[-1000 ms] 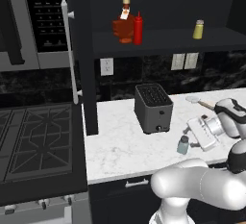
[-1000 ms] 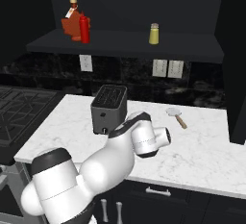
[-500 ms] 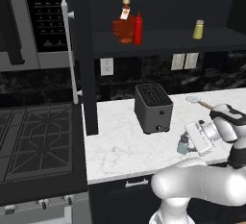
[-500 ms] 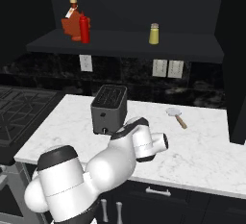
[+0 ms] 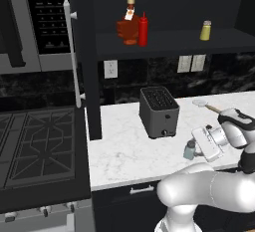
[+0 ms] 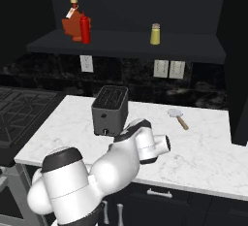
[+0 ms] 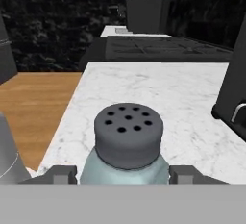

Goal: Put the shaker and condiment bottle from the counter next to their counterparts in the cabinet.

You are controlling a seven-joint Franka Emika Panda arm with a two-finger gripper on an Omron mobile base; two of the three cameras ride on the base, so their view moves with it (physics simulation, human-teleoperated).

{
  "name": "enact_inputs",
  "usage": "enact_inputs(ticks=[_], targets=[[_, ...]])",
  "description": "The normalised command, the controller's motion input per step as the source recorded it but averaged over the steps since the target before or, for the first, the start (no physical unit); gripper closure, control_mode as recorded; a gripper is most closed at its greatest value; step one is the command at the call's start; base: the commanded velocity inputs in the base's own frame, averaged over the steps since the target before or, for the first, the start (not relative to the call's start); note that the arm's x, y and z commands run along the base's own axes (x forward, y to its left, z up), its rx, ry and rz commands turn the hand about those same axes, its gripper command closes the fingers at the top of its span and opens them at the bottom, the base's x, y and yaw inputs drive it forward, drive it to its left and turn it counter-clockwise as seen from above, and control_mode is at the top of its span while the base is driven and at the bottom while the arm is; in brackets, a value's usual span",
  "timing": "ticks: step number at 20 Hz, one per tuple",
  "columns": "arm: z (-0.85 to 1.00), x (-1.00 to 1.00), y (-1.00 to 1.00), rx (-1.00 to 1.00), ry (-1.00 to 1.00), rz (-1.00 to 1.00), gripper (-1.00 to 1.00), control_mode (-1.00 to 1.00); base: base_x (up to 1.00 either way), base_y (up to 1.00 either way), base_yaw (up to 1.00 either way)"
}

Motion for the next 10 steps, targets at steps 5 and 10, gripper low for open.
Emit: enact_inputs(ticks=[5, 10], targets=[[0.14, -0.18, 0.0, 0.0, 0.0, 0.0, 1.0, -1.0, 0.0, 0.0, 0.0], [0.84, -0.43, -0.11, 0.0, -0.01, -0.08, 1.0, -1.0, 0.0, 0.0, 0.0]])
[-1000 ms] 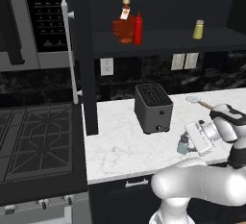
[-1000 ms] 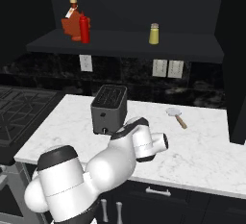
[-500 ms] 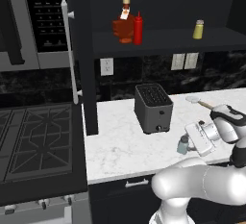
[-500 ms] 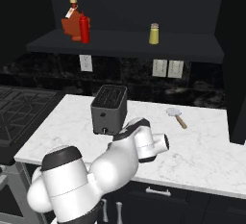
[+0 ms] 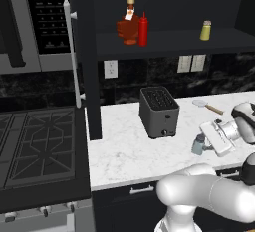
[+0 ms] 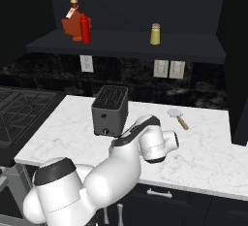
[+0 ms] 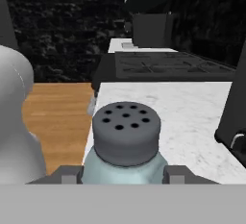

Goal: Put the shaker and condiment bottle from the counter next to their counterparts in the cabinet.

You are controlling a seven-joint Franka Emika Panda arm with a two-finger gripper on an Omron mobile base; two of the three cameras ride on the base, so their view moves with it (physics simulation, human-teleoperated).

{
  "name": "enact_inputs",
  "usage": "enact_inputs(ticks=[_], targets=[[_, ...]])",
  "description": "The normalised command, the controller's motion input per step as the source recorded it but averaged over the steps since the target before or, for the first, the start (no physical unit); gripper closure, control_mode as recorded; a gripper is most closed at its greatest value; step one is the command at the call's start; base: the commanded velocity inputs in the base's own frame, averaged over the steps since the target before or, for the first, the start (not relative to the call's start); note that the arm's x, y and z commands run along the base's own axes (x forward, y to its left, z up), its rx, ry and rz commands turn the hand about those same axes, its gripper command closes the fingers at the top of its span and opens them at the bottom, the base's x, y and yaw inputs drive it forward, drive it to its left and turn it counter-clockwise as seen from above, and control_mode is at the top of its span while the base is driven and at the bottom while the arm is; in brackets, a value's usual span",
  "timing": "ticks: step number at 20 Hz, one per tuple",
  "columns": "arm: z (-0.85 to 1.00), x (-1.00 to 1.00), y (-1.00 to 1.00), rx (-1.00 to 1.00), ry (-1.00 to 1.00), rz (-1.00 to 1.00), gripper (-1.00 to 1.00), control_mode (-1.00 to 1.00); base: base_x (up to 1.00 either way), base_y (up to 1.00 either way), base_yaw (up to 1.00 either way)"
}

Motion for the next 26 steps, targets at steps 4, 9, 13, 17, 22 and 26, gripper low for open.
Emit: enact_inputs(ticks=[4, 9, 13, 17, 22, 26], targets=[[1.0, -0.19, -0.25, 0.0, -0.04, -0.23, 1.0, -1.0, 0.0, 0.0, 0.0], [1.0, 0.0, -0.08, 0.0, -0.03, -0.43, 1.0, -1.0, 0.0, 0.0, 0.0], [1.0, 0.0, 0.0, 0.0, 0.0, -0.53, 1.0, -1.0, 0.0, 0.0, 0.0], [1.0, 0.0, -0.01, 0.0, -0.01, -0.39, 1.0, -1.0, 0.0, 0.0, 0.0], [1.0, 0.02, -0.02, 0.0, 0.0, -0.27, 1.0, -1.0, 0.0, 0.0, 0.0], [1.0, 0.01, -0.01, 0.0, 0.0, -0.19, 1.0, -1.0, 0.0, 0.0, 0.0]])
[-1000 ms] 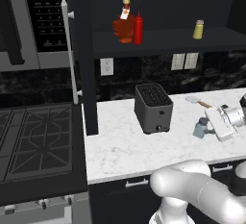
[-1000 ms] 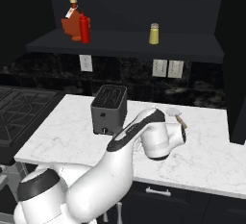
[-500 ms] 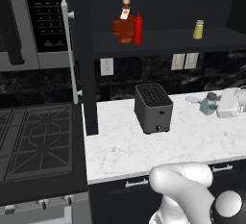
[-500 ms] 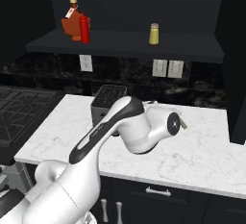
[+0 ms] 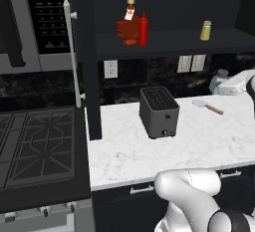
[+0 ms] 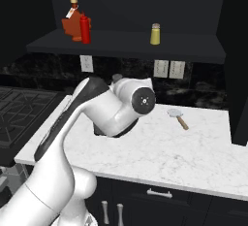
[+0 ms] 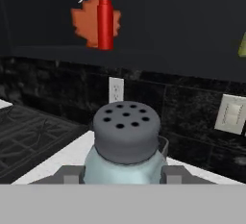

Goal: Put the shaker and condiment bottle from the counter next to their counterparts in the cabinet.

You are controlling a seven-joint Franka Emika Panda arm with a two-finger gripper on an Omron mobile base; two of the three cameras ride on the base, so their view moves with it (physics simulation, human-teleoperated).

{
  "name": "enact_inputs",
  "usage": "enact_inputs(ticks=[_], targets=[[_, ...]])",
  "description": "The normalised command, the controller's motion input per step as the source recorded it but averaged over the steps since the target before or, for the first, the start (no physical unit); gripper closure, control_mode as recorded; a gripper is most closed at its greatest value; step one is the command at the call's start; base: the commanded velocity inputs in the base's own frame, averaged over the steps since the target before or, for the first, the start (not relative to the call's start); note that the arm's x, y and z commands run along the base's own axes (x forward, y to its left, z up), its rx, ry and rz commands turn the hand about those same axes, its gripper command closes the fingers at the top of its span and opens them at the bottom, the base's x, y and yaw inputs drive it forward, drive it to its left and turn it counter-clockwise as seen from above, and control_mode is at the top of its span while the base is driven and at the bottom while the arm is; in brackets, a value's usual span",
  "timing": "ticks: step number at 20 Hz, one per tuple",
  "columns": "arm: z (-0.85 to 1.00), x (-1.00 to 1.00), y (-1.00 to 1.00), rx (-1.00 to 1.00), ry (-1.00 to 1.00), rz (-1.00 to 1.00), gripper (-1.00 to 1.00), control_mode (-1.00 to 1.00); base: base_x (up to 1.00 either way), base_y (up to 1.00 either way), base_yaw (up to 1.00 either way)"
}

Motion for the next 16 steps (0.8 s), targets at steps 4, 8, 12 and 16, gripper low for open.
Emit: enact_inputs(ticks=[4, 8, 12, 16], targets=[[1.0, 0.12, -0.17, 0.0, 0.0, -0.14, 1.0, -1.0, 0.0, 0.0, 0.0], [1.0, 0.46, -0.33, 0.01, 0.02, -0.11, 1.0, -1.0, 0.0, 0.0, 0.0], [0.51, 0.69, -0.18, 0.0, 0.02, -0.07, 1.0, -1.0, 0.0, 0.0, 0.0], [-0.07, 0.66, -0.02, -0.01, 0.0, -0.03, 1.0, -1.0, 0.0, 0.0, 0.0]])
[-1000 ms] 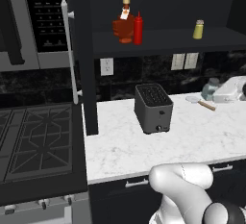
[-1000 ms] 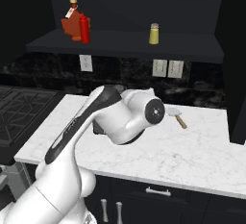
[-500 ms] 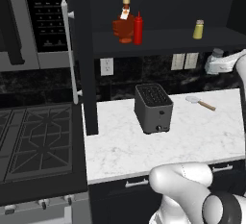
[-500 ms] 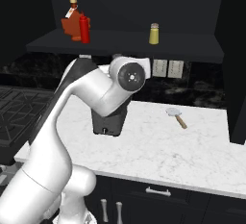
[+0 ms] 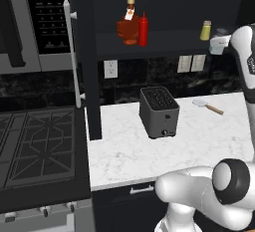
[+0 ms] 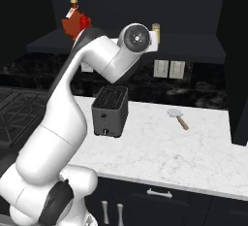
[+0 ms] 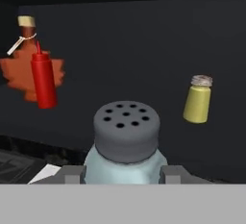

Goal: Put the shaker and condiment bottle from the counter next to their counterparts in the cabinet.

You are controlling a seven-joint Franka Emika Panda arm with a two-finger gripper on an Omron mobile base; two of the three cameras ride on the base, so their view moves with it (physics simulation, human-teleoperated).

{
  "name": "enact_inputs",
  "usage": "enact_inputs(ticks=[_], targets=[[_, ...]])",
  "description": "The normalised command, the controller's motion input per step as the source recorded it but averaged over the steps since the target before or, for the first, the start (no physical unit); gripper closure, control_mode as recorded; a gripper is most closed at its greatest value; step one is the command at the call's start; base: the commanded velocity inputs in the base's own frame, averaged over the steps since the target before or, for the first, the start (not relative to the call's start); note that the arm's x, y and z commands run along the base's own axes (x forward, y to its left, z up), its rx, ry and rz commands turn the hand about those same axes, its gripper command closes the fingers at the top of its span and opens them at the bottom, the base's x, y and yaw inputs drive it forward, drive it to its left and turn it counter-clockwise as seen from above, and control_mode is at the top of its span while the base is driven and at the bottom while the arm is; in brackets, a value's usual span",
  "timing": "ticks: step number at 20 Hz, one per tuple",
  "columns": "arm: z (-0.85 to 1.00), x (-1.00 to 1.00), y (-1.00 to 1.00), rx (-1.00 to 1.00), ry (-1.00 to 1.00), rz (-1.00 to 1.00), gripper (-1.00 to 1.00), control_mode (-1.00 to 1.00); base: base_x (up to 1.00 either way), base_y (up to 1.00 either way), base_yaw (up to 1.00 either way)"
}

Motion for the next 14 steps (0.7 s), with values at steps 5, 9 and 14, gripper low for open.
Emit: enact_inputs(ticks=[5, 9, 14], targets=[[-0.23, 0.78, -0.05, -0.05, -0.01, -0.04, 1.0, -1.0, 0.0, 0.0, 0.0], [0.08, 0.36, -0.03, -0.14, -0.22, -0.03, 1.0, -1.0, 0.0, 0.0, 0.0], [-0.14, 0.77, -0.06, -0.03, -0.02, -0.03, 1.0, -1.0, 0.0, 0.0, 0.0]])
